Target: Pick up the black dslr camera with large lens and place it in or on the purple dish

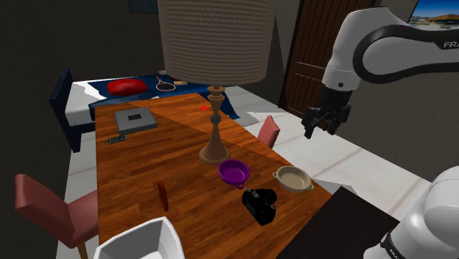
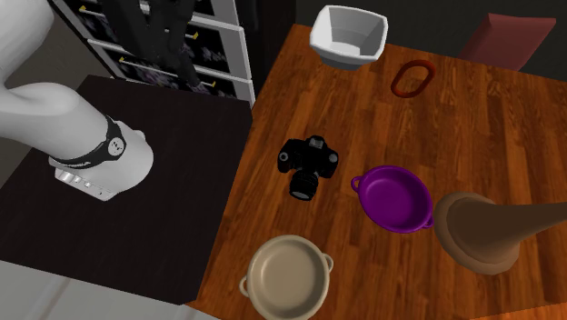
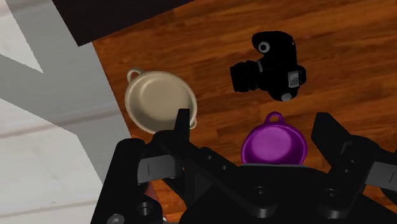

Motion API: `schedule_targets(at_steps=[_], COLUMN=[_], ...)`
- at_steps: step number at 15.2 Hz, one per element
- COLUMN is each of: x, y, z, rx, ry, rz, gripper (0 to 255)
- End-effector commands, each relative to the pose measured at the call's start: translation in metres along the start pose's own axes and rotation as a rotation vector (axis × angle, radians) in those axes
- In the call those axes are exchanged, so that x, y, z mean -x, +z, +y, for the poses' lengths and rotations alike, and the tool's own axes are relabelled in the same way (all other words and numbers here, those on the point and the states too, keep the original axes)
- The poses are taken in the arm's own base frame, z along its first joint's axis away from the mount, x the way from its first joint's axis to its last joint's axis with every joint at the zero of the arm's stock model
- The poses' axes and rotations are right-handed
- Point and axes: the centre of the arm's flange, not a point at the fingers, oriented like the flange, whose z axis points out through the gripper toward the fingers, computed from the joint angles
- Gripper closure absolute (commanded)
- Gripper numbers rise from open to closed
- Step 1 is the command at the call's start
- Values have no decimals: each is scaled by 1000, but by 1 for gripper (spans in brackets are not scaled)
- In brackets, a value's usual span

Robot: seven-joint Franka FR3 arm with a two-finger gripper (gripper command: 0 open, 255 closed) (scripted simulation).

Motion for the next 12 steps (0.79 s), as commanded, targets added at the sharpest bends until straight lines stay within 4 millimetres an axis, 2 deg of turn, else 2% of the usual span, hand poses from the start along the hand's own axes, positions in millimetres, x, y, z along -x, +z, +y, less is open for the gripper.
schedule_targets(at_steps=[1,6,12], x=[-3,-12,-32], y=[24,83,156], z=[-13,-47,-80], rx=[14,53,99], ry=[99,327,602], rz=[5,11,20], gripper=[0,0,0])
